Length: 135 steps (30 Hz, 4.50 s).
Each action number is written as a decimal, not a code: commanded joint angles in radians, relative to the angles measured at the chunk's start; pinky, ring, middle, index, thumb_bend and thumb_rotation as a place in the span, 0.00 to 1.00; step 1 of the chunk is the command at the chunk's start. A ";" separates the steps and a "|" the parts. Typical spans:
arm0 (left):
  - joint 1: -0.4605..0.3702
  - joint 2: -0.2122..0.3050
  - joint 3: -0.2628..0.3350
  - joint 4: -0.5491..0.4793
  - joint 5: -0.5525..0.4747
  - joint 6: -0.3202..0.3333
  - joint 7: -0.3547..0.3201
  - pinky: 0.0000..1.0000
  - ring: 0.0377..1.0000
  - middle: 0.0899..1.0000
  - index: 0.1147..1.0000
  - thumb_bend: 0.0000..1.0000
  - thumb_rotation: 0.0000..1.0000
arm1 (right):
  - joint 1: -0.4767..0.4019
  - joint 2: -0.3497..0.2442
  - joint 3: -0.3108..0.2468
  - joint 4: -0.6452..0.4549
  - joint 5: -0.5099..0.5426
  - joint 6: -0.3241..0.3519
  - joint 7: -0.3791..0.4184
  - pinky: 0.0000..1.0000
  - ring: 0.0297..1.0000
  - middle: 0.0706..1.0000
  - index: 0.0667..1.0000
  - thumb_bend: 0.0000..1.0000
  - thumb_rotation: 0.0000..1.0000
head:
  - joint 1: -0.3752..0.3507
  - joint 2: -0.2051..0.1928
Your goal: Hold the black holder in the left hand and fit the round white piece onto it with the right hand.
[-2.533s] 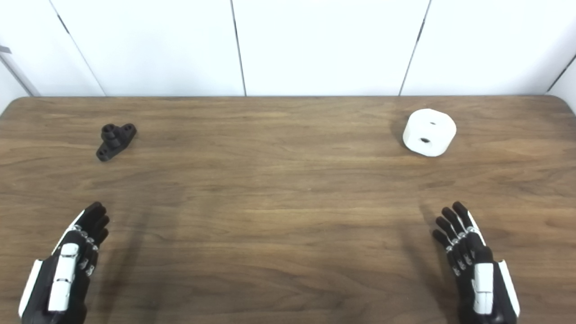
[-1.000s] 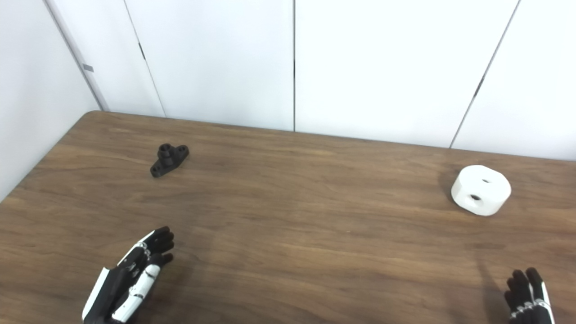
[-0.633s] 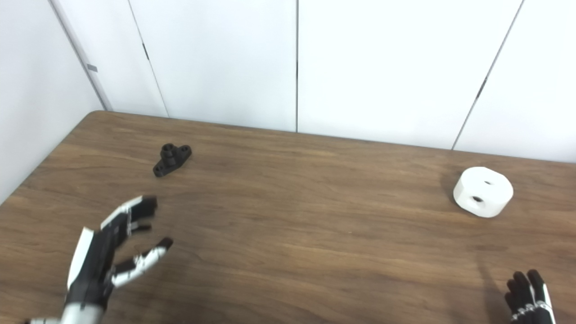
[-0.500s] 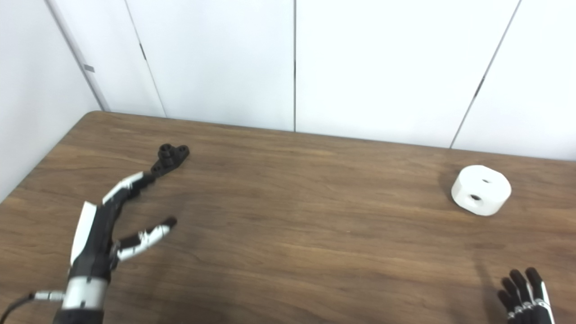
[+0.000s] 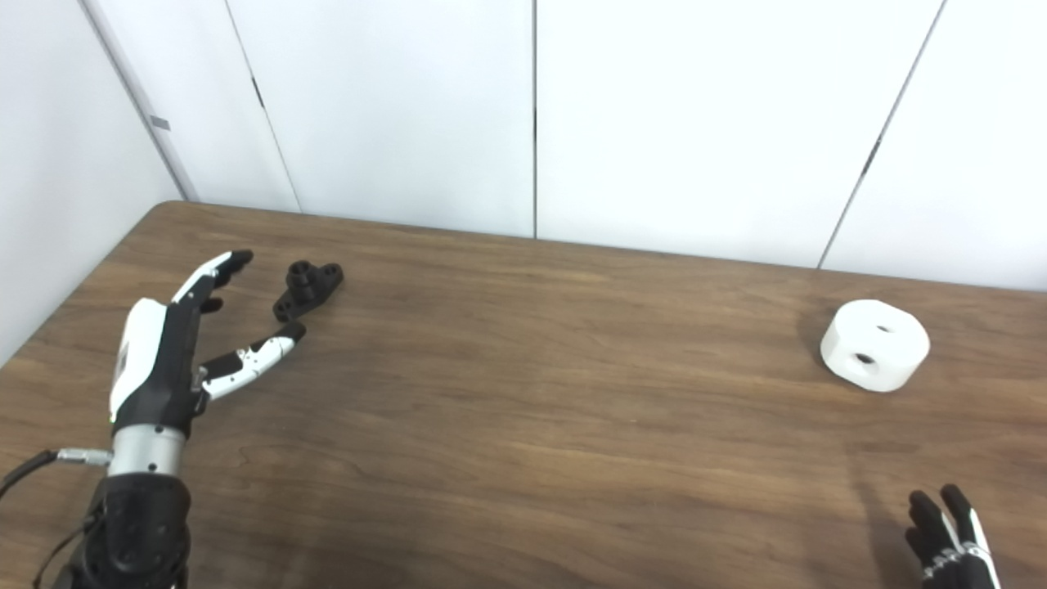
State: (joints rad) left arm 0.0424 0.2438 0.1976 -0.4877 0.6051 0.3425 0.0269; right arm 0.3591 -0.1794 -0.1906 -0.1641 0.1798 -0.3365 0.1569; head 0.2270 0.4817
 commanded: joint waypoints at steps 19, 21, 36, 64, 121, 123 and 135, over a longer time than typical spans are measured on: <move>-0.203 0.170 -0.091 0.270 0.287 0.063 0.001 1.00 0.96 0.93 0.82 0.86 0.48 | 0.017 0.001 0.009 0.008 0.007 0.045 -0.013 0.95 0.95 0.93 0.95 0.59 1.00 | -0.001 0.009; -0.219 0.175 -0.096 0.301 0.284 0.067 0.006 1.00 0.97 0.93 0.81 0.86 0.48 | 0.018 0.001 0.009 0.007 0.007 0.042 -0.012 0.94 0.94 0.93 0.95 0.58 1.00 | -0.004 0.011; -0.303 0.196 -0.151 0.488 0.269 0.101 0.029 1.00 0.96 0.90 0.77 0.84 0.47 | 0.035 0.004 0.018 -0.014 0.003 0.055 -0.022 0.94 0.95 0.93 0.95 0.59 1.00 | -0.015 0.020; -0.407 0.210 -0.200 0.712 0.186 0.097 0.085 1.00 0.93 0.86 0.68 0.83 0.43 | 0.055 0.008 0.031 -0.027 -0.022 0.044 -0.041 0.90 0.93 0.92 0.95 0.56 1.00 | -0.034 0.029; -0.430 0.201 -0.227 0.769 0.082 0.072 0.194 0.94 0.84 0.73 0.42 0.52 0.05 | 0.069 0.003 0.029 -0.051 -0.028 0.064 -0.058 0.89 0.92 0.92 0.94 0.63 1.00 | -0.048 0.043; -0.429 0.203 -0.231 0.771 0.080 0.067 0.196 0.94 0.84 0.72 0.42 0.52 0.05 | 0.069 0.005 0.029 -0.056 -0.031 0.069 -0.060 0.89 0.92 0.91 0.94 0.63 1.00 | -0.047 0.043; -0.394 0.195 -0.258 0.703 0.063 0.063 0.150 0.91 0.82 0.68 0.42 0.51 0.05 | 0.064 0.007 0.035 -0.051 -0.016 0.068 -0.055 0.89 0.92 0.92 0.95 0.61 1.00 | -0.056 0.047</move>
State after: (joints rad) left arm -0.3354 0.4173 -0.0526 0.2558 0.6604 0.4179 0.1809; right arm 0.4005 -0.1789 -0.1667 -0.2250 0.1615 -0.2843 0.0968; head 0.1718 0.5277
